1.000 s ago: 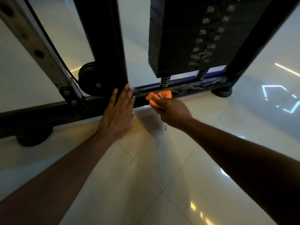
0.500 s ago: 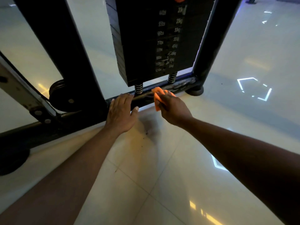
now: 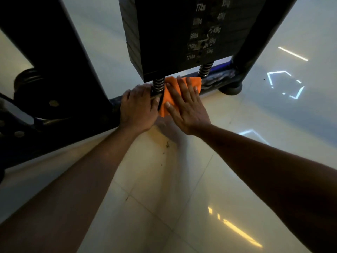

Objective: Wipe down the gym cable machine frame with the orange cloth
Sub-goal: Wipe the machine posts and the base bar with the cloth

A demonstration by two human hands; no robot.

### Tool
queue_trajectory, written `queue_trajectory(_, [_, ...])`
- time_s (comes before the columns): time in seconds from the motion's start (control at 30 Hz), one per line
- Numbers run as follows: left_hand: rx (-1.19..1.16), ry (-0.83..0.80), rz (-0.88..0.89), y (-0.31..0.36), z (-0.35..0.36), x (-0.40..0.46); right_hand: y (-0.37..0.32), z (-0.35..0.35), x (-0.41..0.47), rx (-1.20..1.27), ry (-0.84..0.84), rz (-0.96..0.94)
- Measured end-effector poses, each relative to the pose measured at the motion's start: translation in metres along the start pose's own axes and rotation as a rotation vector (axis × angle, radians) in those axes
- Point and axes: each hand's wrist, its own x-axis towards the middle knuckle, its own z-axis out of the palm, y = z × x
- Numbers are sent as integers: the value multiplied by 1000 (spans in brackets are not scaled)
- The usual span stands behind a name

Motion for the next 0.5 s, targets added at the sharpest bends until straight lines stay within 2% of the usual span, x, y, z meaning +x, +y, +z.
queue_trajectory(0.1, [22,51,37,-2,3,-7,27,-6,12,-32,43,57])
queue_trajectory(0.2, [38,67,28,-2,5,-5,9,2,21,-3,91,143])
queue_trajectory(0.3, [32,67,27,-2,4,-5,-10,16,14,-18,86,35])
queue_trajectory(0.4, [23,75,56,-3,4,-10,23,8,14,-101,101,-56])
queue_trajectory(0.5, [33,73,57,-3,3,-10,33,6,16,-71,176,76])
